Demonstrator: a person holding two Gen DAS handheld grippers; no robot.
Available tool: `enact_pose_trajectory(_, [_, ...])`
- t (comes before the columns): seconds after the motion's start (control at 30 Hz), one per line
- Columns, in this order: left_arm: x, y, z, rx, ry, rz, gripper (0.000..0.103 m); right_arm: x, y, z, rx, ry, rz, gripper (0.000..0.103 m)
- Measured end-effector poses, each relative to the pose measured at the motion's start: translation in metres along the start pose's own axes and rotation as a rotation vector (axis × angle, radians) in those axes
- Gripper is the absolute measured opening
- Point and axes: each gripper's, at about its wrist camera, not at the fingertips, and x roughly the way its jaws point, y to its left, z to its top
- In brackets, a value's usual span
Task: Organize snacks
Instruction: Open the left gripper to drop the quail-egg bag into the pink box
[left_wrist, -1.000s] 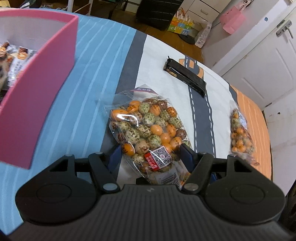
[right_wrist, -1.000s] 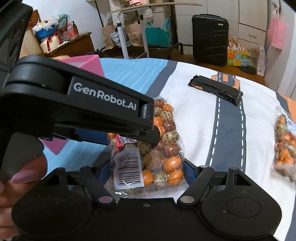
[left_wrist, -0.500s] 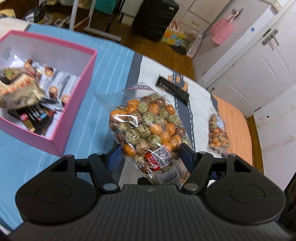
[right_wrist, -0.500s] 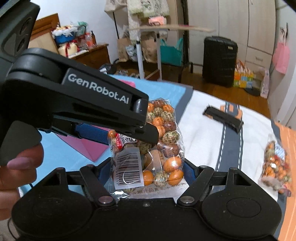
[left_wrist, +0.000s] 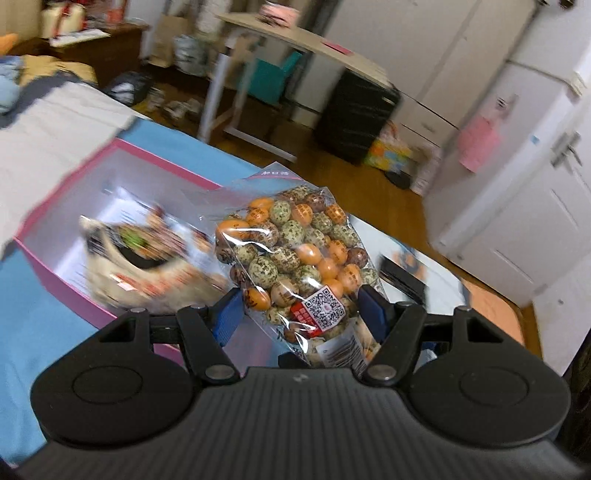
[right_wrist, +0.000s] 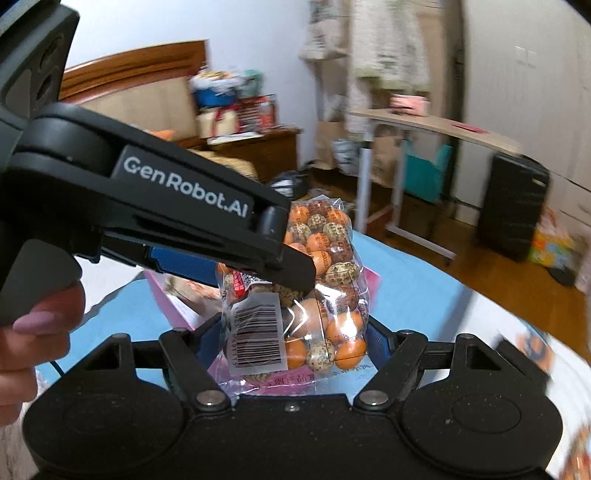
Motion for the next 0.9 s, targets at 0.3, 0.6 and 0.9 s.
enact_pose_trajectory(0.3, [0.037,0.064,0.025,-0.144,0.052,0.050,0.067,0.073,0.010,0.034,-0.064,0.120,0.092,0.080])
enact_pose_trajectory(0.6, [0.057,0.085,0.019,-0.182,0.074,0.137,0.071,0.119,0.014,0.030,-0.104,0.203,0.107,0.094])
enact_pose_trajectory(0.9, [0.028,0.067,0.008,-0.072,0.047,0.128,0.071,0.051,0.022,0.021,-0.162,0.095,0.051,0.094])
